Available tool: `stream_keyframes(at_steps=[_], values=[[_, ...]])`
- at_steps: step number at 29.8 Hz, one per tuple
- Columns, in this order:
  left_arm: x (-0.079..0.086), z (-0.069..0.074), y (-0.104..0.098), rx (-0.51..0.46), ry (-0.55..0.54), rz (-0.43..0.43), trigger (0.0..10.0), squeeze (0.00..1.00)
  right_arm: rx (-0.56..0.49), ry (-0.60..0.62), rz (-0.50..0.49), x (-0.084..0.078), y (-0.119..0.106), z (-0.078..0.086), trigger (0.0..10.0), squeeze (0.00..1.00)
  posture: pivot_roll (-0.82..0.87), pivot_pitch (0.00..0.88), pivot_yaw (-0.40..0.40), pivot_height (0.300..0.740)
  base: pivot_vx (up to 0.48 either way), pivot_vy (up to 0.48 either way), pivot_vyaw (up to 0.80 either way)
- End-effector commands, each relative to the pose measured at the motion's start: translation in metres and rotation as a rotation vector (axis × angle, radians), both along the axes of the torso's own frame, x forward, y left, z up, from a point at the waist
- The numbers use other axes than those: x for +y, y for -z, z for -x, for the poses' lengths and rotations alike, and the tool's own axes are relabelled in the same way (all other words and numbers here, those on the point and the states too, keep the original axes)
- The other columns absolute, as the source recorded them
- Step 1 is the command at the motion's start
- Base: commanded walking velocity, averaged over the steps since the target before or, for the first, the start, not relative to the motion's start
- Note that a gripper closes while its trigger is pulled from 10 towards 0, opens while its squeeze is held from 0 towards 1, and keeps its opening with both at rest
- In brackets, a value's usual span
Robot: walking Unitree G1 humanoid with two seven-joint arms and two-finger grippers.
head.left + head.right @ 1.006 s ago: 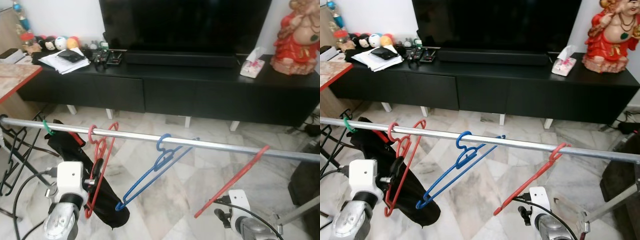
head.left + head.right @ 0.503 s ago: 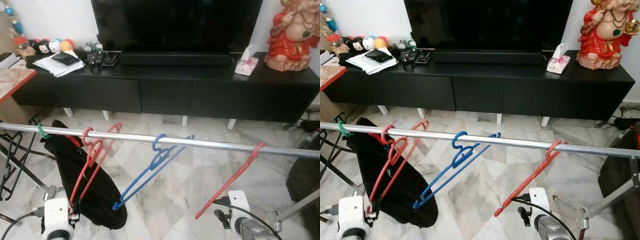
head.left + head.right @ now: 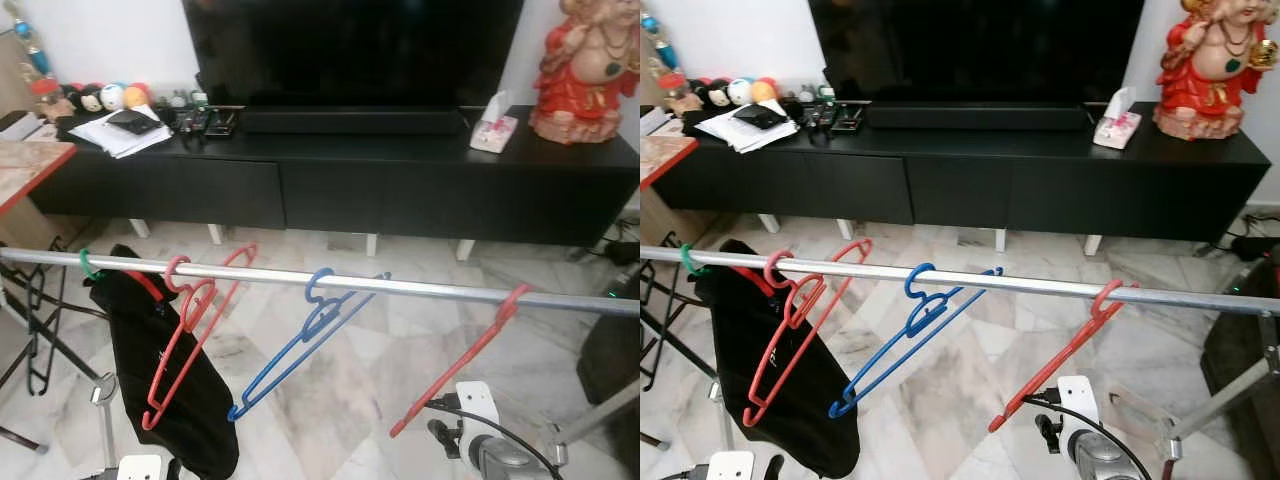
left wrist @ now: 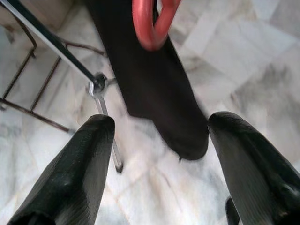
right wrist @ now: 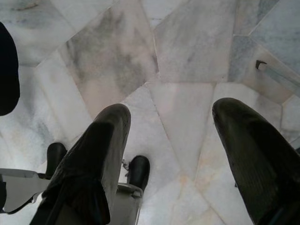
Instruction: Hang hanger
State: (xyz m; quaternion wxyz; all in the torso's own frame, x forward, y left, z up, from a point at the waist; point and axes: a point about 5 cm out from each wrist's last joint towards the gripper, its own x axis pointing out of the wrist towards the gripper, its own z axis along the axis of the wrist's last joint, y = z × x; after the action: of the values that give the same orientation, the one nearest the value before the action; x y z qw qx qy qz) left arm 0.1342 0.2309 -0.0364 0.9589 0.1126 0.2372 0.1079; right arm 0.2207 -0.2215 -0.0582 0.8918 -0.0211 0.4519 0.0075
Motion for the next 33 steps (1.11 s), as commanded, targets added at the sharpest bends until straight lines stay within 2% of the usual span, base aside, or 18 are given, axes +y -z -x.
stream_keyframes(at_steps=[1, 4, 5, 7, 8, 12, 14, 19, 24, 25, 33], values=[[0.002, -0.009, -0.011, -0.082, -0.003, -0.011, 10.0, 0.00, -0.010, 0.012, -0.005, 0.000, 0.000, 0.000, 10.0, 0.00, -0.06, 0.000, 0.051, 0.740, 0.000, 0.000, 0.00], [0.003, -0.010, -0.011, -0.098, -0.002, -0.015, 10.0, 0.00, -0.010, 0.013, -0.005, 0.000, 0.000, 0.000, 10.0, 0.00, -0.06, 0.000, 0.051, 0.740, 0.000, 0.000, 0.00], [0.000, -0.011, -0.008, -0.078, 0.024, -0.004, 10.0, 0.00, -0.010, 0.012, -0.006, 0.000, 0.000, -0.001, 10.0, 0.00, -0.06, 0.000, 0.051, 0.740, 0.000, 0.000, 0.00], [-0.008, -0.001, 0.011, 0.060, 0.096, 0.025, 10.0, 0.00, -0.011, 0.011, -0.008, 0.000, -0.001, -0.001, 10.0, 0.00, -0.06, 0.000, 0.053, 0.740, 0.000, 0.000, 0.00], [-0.009, 0.009, 0.023, 0.151, 0.124, 0.030, 10.0, 0.00, -0.011, 0.011, -0.009, 0.001, -0.001, -0.001, 10.0, 0.00, -0.06, 0.000, 0.053, 0.740, 0.000, 0.000, 0.00], [-0.005, 0.020, 0.036, 0.265, 0.085, 0.043, 10.0, 0.00, -0.009, 0.010, -0.004, 0.000, -0.001, -0.002, 10.0, 0.00, -0.06, 0.000, 0.046, 0.740, 0.000, 0.000, 0.00], [-0.004, 0.020, 0.039, 0.280, 0.075, 0.051, 10.0, 0.00, -0.006, 0.007, -0.001, 0.000, -0.001, -0.002, 10.0, 0.00, -0.06, 0.000, 0.046, 0.740, 0.000, 0.000, 0.00], [-0.004, 0.012, 0.046, 0.334, 0.064, 0.052, 10.0, 0.00, -0.004, 0.003, 0.004, 0.000, -0.001, -0.003, 10.0, 0.00, -0.07, 0.000, 0.041, 0.740, 0.000, 0.000, 0.00], [0.009, -0.009, 0.045, 0.324, -0.124, 0.148, 10.0, 0.00, 0.006, 0.015, 0.019, 0.000, -0.001, -0.002, 10.0, 0.00, -0.09, 0.000, 0.048, 0.740, 0.000, 0.000, 0.00], [0.010, -0.011, 0.044, 0.325, -0.135, 0.156, 10.0, 0.00, 0.006, 0.023, 0.018, 0.000, -0.001, -0.002, 10.0, 0.00, -0.09, 0.000, 0.054, 0.740, 0.000, 0.000, 0.00], [0.009, -0.022, 0.044, 0.352, -0.139, 0.197, 10.0, 0.00, 0.028, 0.041, 0.014, 0.003, 0.001, 0.000, 10.0, 0.00, -0.10, 0.000, 0.077, 0.740, 0.000, 0.000, 0.00]])
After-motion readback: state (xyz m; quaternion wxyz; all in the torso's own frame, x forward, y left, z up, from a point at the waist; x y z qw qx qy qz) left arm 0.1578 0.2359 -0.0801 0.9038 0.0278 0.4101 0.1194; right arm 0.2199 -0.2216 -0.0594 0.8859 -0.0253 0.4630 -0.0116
